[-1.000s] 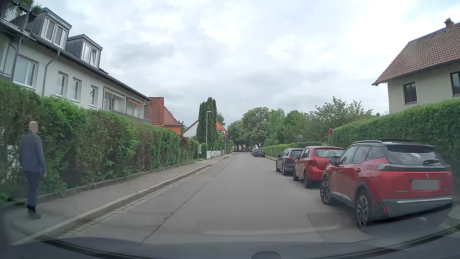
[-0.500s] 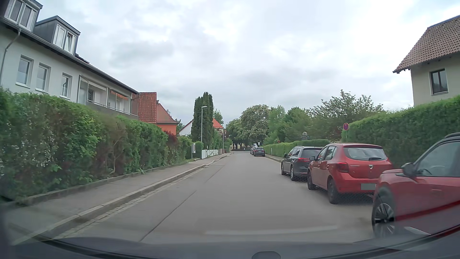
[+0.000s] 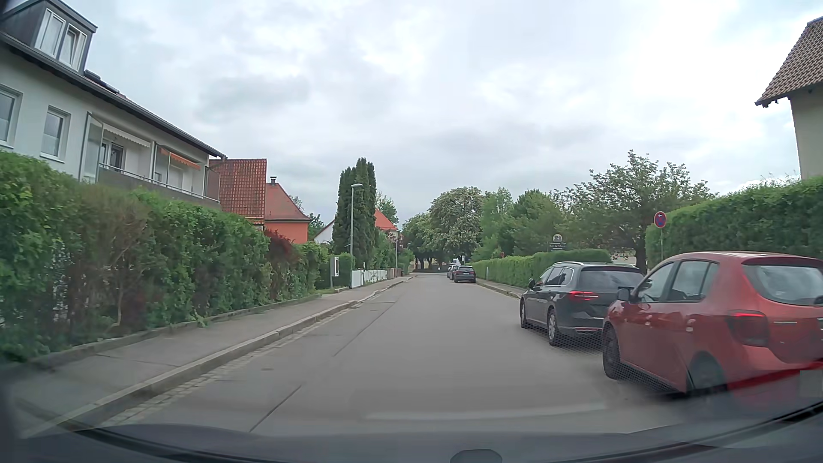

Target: Follow the waypoints while adhering to traffic rules and regulations

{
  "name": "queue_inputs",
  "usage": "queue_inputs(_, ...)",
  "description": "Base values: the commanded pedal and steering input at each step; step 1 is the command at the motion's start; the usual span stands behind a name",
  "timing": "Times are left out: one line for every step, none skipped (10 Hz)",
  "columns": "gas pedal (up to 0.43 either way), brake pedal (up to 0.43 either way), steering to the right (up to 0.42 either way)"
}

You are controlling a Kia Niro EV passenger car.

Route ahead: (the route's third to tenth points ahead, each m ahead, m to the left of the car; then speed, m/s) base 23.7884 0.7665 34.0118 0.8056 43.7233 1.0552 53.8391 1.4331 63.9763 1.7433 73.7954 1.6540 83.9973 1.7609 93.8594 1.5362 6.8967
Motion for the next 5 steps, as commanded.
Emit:
queue_inputs(0.13, 0.0, 0.003)
queue_inputs(0.13, 0.0, 0.003)
queue_inputs(0.13, 0.0, 0.003)
queue_inputs(0.13, 0.0, 0.003)
queue_inputs(0.13, 0.0, 0.003)
